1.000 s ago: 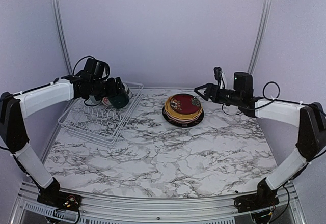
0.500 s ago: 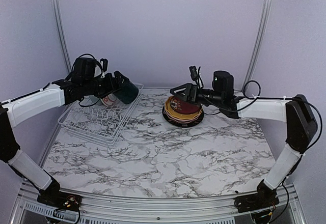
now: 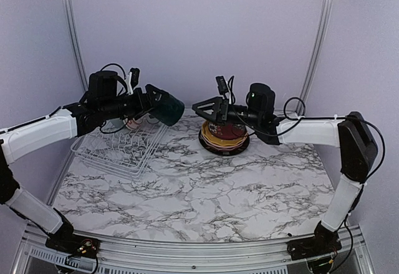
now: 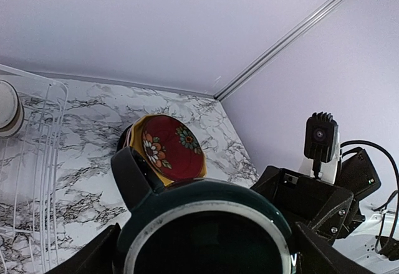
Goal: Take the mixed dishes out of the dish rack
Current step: Pass from the left arm to the right
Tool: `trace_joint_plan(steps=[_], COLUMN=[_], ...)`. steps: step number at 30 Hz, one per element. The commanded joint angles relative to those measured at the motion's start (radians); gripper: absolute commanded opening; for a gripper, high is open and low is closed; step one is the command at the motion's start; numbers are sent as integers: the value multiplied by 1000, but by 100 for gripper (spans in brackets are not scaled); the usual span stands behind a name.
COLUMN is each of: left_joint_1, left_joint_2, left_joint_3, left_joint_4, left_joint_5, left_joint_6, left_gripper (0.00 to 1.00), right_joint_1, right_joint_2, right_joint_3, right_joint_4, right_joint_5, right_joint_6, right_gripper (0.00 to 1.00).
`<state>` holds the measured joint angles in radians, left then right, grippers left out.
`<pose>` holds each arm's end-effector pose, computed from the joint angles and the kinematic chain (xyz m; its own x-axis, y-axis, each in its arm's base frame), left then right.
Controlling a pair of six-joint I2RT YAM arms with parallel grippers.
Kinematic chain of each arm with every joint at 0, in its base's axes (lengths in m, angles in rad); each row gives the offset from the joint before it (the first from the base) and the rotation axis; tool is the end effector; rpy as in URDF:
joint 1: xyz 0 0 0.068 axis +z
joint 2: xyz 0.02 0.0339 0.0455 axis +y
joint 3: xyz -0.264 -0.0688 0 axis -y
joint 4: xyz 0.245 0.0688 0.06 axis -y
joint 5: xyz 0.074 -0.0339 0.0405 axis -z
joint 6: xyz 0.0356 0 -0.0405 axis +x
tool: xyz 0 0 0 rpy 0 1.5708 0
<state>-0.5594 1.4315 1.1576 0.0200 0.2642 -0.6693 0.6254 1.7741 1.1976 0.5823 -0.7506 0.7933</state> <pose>0.2835 -0.1885 0.3392 -0.6177 -0.3199 -0.7184 0.4377 0.6192 -0.6520 0.3194 0.2606 0.2894 -0.6959 0.1403 -0.7043 -0.6916 0.1334 0.7099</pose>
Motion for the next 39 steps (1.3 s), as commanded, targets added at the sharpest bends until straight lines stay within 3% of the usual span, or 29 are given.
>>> trace_joint_plan(steps=[1, 8, 26, 31, 35, 39], left_joint_1=[-26, -52, -67, -67, -66, -66], left_joint_2=[-57, -67, -47, -34, -43, -60], left_joint_3=[-2, -16, -92, -110, -122, -130], left_joint_4=[160, 234, 484, 533, 534, 495], left_joint_5=[40, 71, 141, 146, 139, 104], left_joint_6=[-13, -52, -179, -203, -195, -170], left_gripper=[43, 43, 43, 43, 54, 79], right_joint_1=[25, 41, 68, 68, 65, 53], right_joint_2=[13, 14, 13, 9, -12, -46], right_joint_3=[65, 64, 68, 73, 74, 70], right_joint_4=[48, 111, 290, 293, 246, 182], right_joint_5=[-29, -52, -112, -111, -100, -85], right_joint_6=[39, 106, 238, 245, 209, 164], right_gripper=[70, 64, 24, 0, 0, 0])
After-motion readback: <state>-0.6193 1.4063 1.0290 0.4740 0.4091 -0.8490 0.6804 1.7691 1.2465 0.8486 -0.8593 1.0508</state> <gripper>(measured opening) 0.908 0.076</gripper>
